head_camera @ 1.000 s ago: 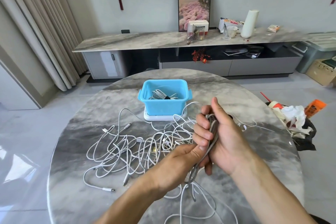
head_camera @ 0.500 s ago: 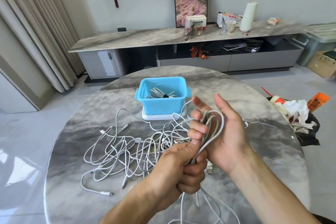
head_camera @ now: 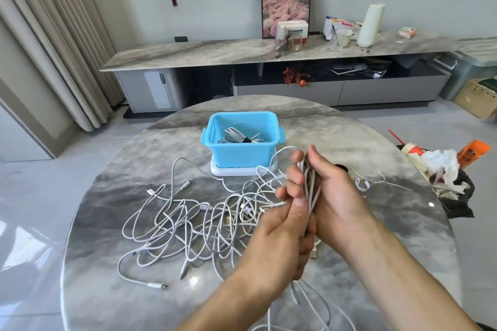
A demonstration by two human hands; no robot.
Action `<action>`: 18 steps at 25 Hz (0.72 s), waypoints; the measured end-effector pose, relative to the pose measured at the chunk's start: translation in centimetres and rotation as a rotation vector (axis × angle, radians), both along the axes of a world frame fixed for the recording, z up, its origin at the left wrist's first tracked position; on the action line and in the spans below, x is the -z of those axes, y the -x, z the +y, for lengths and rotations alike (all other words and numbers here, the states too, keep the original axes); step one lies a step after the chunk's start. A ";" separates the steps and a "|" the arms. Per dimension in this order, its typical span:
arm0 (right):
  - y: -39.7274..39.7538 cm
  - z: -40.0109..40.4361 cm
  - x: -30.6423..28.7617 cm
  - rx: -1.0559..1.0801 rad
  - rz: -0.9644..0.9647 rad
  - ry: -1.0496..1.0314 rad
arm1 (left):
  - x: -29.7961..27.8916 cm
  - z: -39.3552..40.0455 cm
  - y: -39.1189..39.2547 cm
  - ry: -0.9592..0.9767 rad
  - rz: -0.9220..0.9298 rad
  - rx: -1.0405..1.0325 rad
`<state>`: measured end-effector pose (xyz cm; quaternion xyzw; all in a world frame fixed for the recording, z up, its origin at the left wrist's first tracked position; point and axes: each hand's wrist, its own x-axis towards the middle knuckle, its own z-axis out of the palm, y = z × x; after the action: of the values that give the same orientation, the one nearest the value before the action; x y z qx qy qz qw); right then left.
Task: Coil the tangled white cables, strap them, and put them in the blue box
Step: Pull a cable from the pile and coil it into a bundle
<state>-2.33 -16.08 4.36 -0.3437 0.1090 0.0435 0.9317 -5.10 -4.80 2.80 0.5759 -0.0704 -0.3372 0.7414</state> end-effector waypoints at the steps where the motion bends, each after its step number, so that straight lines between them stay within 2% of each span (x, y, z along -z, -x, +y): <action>1: -0.1 -0.1 0.0 0.032 0.053 -0.011 | 0.1 -0.1 0.0 -0.013 -0.016 -0.014; 3: -0.1 -0.4 -0.1 0.052 0.111 -0.055 | 0.3 0.0 0.1 0.029 0.033 -0.020; 6: 0.4 -0.8 -0.2 -0.024 -0.025 -0.065 | -0.1 0.5 -0.2 0.119 0.093 0.019; 8: 0.4 -1.3 -0.1 -0.090 -0.138 0.129 | -0.2 0.9 -0.6 0.125 0.063 0.003; 10: 0.1 -2.0 -0.3 -0.133 -0.157 0.377 | -0.3 1.4 -1.1 0.089 0.029 -0.023; 11: 0.0 -2.3 -0.5 -0.148 -0.157 0.421 | -0.4 1.6 -1.3 0.075 0.013 -0.029; 18: 1.0 -2.9 -0.7 -0.282 -0.280 0.429 | -0.7 2.3 -1.4 0.042 -0.075 -0.017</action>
<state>-3.38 -19.03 5.08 -0.5474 -0.0627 0.1008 0.8284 -3.68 -2.52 3.53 0.5729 -0.1005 -0.3077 0.7530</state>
